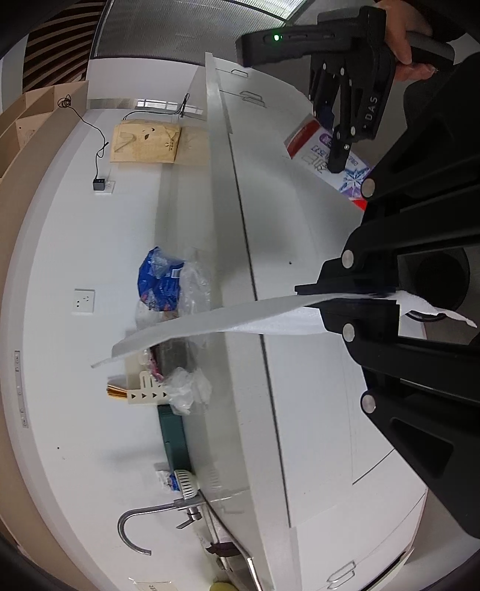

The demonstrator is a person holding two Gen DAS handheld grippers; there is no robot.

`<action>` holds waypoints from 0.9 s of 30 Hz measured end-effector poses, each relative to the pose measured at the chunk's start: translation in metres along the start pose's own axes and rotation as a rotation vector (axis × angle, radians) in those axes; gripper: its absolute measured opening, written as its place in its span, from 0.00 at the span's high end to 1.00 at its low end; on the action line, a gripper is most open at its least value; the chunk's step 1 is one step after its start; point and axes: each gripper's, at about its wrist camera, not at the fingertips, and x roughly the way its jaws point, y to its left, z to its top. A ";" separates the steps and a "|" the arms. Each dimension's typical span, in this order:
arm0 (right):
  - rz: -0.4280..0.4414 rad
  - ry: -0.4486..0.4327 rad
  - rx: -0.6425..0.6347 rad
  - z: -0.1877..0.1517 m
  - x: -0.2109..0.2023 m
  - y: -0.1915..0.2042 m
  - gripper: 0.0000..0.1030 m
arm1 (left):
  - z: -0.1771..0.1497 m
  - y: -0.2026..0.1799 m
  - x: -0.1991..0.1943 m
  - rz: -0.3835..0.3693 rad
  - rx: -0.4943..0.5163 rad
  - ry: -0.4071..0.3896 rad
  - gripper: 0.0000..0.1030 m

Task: Collect trash
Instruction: 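Lift the white sheet and toothpaste box and carry both down toward the wastebasket, then open the left gripper over the wastebasket while the right releases the toothpaste box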

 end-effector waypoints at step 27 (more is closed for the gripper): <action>0.009 0.376 0.179 -0.110 0.293 -0.057 0.60 | -0.175 -0.023 0.215 -0.185 0.038 0.520 0.98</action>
